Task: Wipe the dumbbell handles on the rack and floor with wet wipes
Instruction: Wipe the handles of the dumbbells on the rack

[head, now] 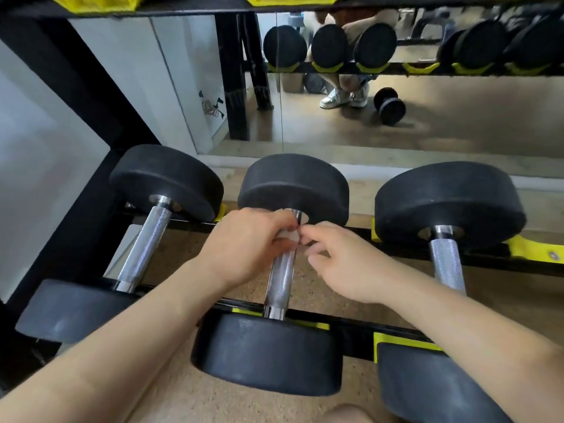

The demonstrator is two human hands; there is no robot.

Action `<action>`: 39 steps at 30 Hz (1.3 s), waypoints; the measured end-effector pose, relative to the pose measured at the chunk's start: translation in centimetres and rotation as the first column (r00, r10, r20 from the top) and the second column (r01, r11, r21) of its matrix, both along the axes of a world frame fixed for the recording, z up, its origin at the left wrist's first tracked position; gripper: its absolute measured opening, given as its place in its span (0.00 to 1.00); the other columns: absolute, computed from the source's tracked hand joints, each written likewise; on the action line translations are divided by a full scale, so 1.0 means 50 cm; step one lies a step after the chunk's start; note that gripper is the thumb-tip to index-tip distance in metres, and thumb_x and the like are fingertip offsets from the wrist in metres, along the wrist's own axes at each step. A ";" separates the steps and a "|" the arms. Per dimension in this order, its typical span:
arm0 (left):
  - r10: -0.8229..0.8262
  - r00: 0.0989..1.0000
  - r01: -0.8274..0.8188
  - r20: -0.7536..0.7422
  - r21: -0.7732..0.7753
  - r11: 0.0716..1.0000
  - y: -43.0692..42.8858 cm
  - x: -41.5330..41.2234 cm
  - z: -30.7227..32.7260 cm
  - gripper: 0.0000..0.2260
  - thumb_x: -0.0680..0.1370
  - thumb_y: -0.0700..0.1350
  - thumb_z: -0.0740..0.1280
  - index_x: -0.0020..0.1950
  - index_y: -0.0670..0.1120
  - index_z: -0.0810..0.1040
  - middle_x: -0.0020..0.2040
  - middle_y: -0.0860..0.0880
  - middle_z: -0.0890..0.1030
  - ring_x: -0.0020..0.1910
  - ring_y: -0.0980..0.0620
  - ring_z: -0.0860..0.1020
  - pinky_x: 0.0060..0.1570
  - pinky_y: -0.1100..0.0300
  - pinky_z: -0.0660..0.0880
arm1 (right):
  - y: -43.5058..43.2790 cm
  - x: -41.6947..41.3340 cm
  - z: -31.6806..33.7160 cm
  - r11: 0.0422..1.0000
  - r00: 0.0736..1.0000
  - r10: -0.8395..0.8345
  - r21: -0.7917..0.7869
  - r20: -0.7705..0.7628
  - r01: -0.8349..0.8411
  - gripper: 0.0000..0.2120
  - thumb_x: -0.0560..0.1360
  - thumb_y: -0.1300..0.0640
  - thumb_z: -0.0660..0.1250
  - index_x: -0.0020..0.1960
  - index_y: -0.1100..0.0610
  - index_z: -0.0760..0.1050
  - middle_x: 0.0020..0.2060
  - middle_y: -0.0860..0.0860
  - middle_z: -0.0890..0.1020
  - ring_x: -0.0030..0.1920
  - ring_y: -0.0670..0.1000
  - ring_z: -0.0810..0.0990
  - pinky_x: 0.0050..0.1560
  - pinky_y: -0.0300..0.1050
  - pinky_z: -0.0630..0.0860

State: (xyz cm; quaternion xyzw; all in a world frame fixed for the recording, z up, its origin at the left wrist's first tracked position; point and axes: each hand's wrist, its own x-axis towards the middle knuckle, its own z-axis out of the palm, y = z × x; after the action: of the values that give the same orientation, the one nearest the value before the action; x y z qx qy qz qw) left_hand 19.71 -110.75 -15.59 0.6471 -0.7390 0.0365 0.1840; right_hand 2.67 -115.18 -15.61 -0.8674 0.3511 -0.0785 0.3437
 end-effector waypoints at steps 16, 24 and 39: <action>-0.067 0.997 0.069 0.038 -0.052 0.996 -0.042 0.015 0.003 0.09 0.75 0.53 0.63 0.47 0.55 0.84 0.40 0.54 0.84 0.41 0.51 0.81 0.38 0.54 0.77 | -0.020 -0.005 0.002 0.997 0.995 -0.070 0.009 -0.069 0.071 0.23 0.80 0.61 0.56 0.74 0.50 0.64 0.67 0.47 0.72 0.66 0.49 0.70 0.66 0.43 0.67; -0.319 0.883 0.248 0.343 0.237 0.939 -0.037 -0.018 0.031 0.08 0.77 0.53 0.66 0.44 0.53 0.84 0.38 0.51 0.83 0.39 0.47 0.81 0.34 0.56 0.74 | -0.046 -0.017 -0.003 0.991 0.991 -0.086 0.095 -0.099 0.096 0.18 0.79 0.62 0.56 0.65 0.52 0.75 0.59 0.53 0.78 0.54 0.52 0.79 0.50 0.46 0.78; -0.428 0.851 0.315 0.304 0.355 0.880 -0.033 -0.021 0.017 0.13 0.74 0.53 0.62 0.40 0.50 0.85 0.34 0.50 0.82 0.34 0.48 0.80 0.34 0.54 0.77 | -0.036 -0.012 -0.002 0.983 0.963 0.114 0.165 -0.243 -0.075 0.18 0.76 0.66 0.58 0.65 0.56 0.70 0.54 0.54 0.80 0.47 0.54 0.82 0.50 0.53 0.81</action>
State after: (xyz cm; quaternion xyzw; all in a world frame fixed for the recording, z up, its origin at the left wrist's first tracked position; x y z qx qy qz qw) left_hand 18.65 -112.41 -14.73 0.4910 -0.8694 0.0128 -0.0542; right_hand 2.07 -116.98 -15.69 -0.8570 0.3549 0.0763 0.3657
